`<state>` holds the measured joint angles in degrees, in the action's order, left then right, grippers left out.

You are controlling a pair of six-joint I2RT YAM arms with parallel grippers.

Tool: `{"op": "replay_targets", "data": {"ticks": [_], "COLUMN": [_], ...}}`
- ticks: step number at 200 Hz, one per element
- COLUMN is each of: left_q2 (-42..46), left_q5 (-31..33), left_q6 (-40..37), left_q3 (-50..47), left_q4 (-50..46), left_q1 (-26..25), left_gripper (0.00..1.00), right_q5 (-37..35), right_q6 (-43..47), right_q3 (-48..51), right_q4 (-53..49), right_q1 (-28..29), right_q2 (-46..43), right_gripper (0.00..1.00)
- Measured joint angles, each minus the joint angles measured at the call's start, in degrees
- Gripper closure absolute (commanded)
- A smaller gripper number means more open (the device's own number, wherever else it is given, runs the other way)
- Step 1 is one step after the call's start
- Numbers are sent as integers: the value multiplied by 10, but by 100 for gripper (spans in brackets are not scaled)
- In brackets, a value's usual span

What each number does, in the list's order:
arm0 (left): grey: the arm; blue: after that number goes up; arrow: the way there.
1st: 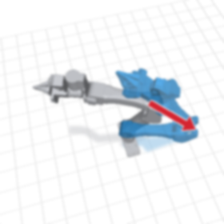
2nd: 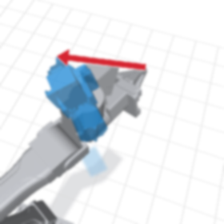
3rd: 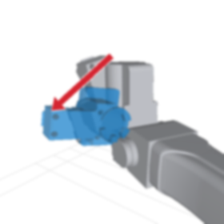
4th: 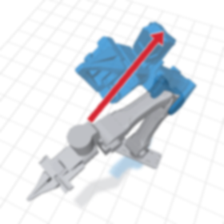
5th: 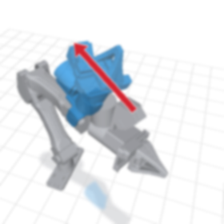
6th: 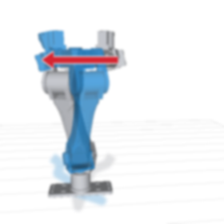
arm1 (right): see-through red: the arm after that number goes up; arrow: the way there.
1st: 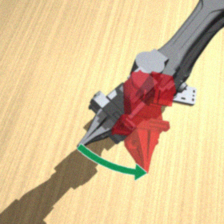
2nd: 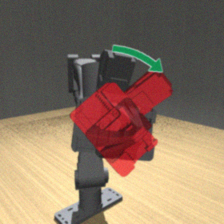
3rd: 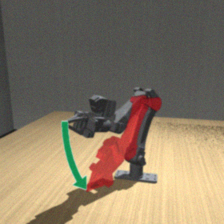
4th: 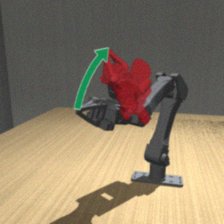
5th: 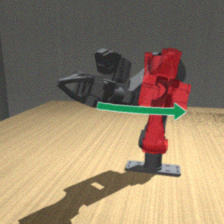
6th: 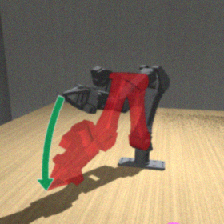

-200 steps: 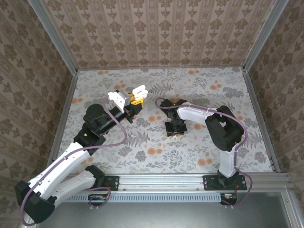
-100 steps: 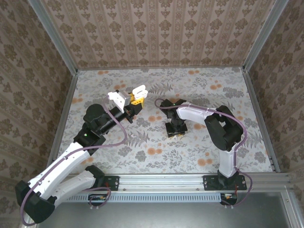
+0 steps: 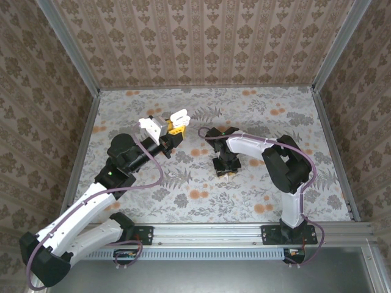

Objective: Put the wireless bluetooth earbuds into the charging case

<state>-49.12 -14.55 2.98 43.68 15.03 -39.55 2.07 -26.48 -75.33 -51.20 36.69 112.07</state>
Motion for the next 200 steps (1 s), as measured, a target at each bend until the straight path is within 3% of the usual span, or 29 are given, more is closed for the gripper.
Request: {"op": "replay_targets", "data": {"ticks": [138,200], "left_q2": [-12,-12], "left_q5": [0,0], "left_q6": [0,0], "left_q3": [0,1], "left_q4": [1,4], "left_q1": [0,0], "left_gripper": [74,74], "right_q5": [-6,-13], "right_q6": [7,-3], "right_q3": [0,0], "right_q4": [-2,-15], "right_q1": [7,11], "right_q2": [0,-2], "right_gripper": [59,64]}}
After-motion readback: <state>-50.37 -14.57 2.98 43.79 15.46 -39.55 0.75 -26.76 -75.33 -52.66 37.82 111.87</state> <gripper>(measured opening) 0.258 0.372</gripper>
